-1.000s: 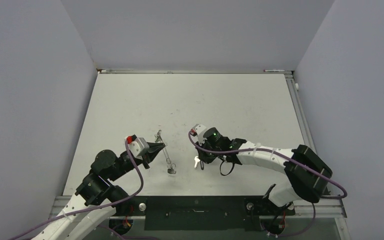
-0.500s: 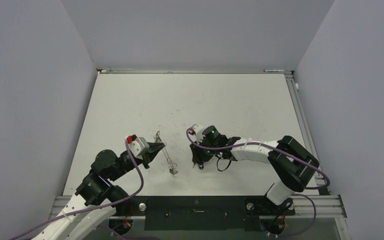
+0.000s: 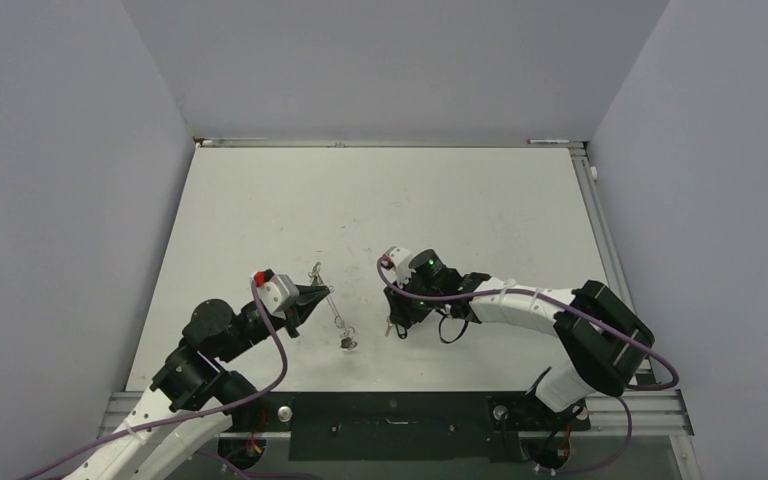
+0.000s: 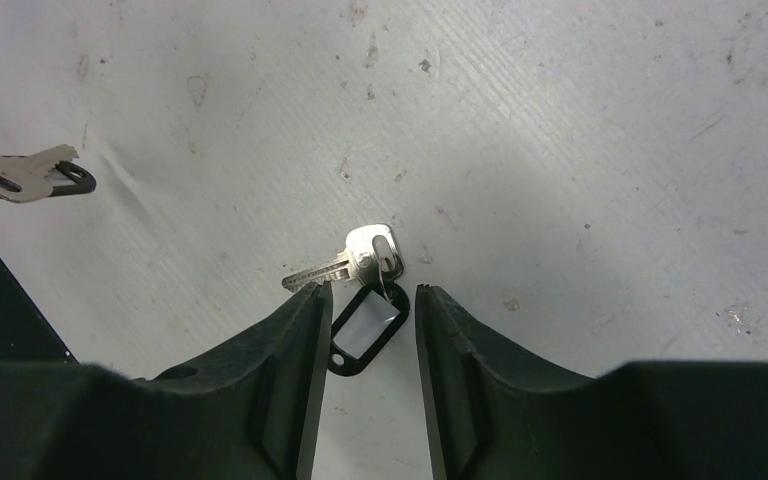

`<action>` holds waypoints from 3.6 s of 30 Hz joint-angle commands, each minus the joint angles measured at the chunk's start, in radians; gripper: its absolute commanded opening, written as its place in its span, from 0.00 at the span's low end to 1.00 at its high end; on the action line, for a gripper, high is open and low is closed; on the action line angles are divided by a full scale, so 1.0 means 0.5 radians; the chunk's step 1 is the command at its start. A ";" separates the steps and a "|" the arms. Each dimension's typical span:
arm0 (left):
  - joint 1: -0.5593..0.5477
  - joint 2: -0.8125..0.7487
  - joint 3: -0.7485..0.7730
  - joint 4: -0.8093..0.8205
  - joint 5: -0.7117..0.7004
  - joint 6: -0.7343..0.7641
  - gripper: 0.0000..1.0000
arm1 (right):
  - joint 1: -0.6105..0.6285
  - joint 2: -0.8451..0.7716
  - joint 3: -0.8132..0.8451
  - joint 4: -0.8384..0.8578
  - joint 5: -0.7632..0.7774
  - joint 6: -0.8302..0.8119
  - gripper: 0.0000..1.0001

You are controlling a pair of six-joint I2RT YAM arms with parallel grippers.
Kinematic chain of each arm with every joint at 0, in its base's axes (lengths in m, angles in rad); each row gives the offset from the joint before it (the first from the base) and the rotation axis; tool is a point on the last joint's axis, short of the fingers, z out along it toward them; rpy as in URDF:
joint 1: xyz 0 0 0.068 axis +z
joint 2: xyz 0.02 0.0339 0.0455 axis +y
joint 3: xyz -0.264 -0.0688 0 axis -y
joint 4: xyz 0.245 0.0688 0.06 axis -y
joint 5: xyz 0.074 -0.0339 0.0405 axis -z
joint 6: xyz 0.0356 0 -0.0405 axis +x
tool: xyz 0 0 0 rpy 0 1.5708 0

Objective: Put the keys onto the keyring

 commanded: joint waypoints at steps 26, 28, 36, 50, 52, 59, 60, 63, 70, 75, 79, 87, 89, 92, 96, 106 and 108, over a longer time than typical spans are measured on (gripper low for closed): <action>0.010 0.013 0.068 0.078 0.005 0.014 0.00 | 0.015 0.160 0.104 0.005 0.016 -0.101 0.24; 0.010 0.014 0.068 0.078 0.006 0.013 0.00 | 0.017 0.171 0.110 -0.001 0.014 -0.107 0.22; 0.010 0.021 0.068 0.078 0.017 0.010 0.00 | 0.017 0.173 0.113 0.005 0.021 -0.114 0.13; 0.010 0.020 0.071 0.078 0.021 0.011 0.00 | 0.022 0.183 0.124 0.011 0.029 -0.146 0.05; 0.010 0.019 0.071 0.078 0.021 0.012 0.00 | 0.028 0.174 0.125 0.011 0.032 -0.161 0.05; 0.010 0.017 0.071 0.075 0.021 0.014 0.00 | 0.164 -0.041 0.113 0.031 0.211 -0.284 0.05; 0.011 0.015 0.071 0.076 0.021 0.013 0.00 | 0.193 -0.079 0.111 0.032 0.238 -0.297 0.05; 0.013 0.016 0.072 0.072 0.021 0.015 0.00 | 0.248 -0.203 0.100 0.040 0.267 -0.316 0.05; 0.014 0.009 0.073 0.074 0.026 0.013 0.00 | 0.343 -0.549 0.037 0.066 0.333 -0.397 0.05; 0.016 0.008 0.075 0.071 0.024 0.011 0.00 | 0.349 -0.671 0.011 0.077 0.314 -0.390 0.05; 0.014 -0.009 0.075 0.073 0.030 0.012 0.00 | 0.357 -0.704 0.015 0.110 0.325 -0.356 0.05; 0.019 0.006 0.075 0.087 0.004 -0.022 0.00 | 0.387 -0.795 -0.021 0.219 0.411 -0.243 0.05; 0.019 0.019 0.074 0.094 -0.009 -0.045 0.00 | 0.410 -0.798 -0.019 0.220 0.527 -0.187 0.05; 0.022 0.044 0.068 0.102 -0.019 -0.068 0.00 | 0.427 -0.796 -0.010 0.230 0.621 -0.091 0.05; 0.031 0.142 0.066 0.091 -0.009 -0.086 0.00 | 0.439 -0.767 0.054 0.169 0.862 0.043 0.05; 0.087 0.279 0.104 0.040 -0.049 -0.183 0.00 | 0.622 -0.855 0.150 0.033 0.966 0.070 0.05; 0.099 0.272 0.108 0.049 -0.002 -0.189 0.00 | 0.625 -0.842 0.201 -0.014 0.836 0.034 0.05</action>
